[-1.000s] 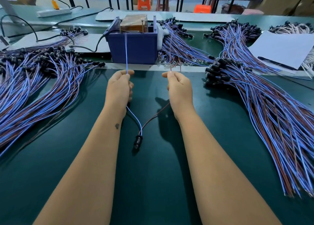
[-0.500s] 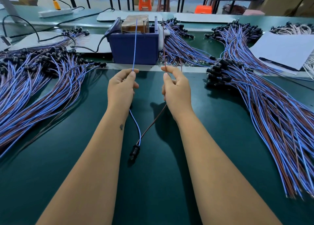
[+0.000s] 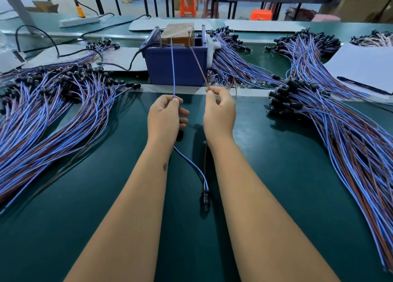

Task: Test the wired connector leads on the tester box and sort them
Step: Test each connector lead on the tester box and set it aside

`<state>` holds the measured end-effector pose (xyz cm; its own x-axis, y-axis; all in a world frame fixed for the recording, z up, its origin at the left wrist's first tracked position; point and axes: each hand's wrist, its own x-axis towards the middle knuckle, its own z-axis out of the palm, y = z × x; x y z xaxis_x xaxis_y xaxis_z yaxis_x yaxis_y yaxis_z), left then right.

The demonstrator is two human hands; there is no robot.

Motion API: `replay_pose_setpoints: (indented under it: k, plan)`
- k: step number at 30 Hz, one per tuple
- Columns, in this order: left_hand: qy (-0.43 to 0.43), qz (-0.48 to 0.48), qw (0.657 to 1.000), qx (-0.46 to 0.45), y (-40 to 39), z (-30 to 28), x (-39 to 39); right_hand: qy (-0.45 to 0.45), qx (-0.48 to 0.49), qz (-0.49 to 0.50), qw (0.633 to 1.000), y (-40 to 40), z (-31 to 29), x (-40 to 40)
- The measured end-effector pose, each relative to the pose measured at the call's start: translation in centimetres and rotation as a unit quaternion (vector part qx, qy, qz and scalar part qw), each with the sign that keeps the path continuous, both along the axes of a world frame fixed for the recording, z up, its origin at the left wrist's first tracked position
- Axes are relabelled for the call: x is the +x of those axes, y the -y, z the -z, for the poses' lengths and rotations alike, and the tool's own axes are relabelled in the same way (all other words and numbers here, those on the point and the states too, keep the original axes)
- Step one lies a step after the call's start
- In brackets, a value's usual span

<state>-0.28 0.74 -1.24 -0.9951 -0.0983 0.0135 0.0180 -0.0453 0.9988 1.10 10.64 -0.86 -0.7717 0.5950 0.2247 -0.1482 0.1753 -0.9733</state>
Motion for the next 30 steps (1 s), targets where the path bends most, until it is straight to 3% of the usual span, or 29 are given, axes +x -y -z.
replay_pose_setpoints:
  k: [5,15,22,30]
  plan:
    - [0.003,-0.016,0.999,0.042,0.5,-0.3,-0.4,-0.003,0.013,-0.020,1.000,-1.1,0.3,-0.1]
    - [0.014,-0.096,0.994,0.043,1.0,0.0,-1.3,0.018,0.008,-0.003,1.000,-0.4,0.3,-1.1]
    - [-0.006,-0.082,0.997,-0.003,1.0,0.3,-1.3,0.045,0.032,-0.023,0.998,-0.5,0.6,-1.4]
    - [0.040,-0.015,0.997,0.063,2.0,0.0,-2.3,0.051,0.045,-0.036,0.997,-0.3,0.4,-1.3]
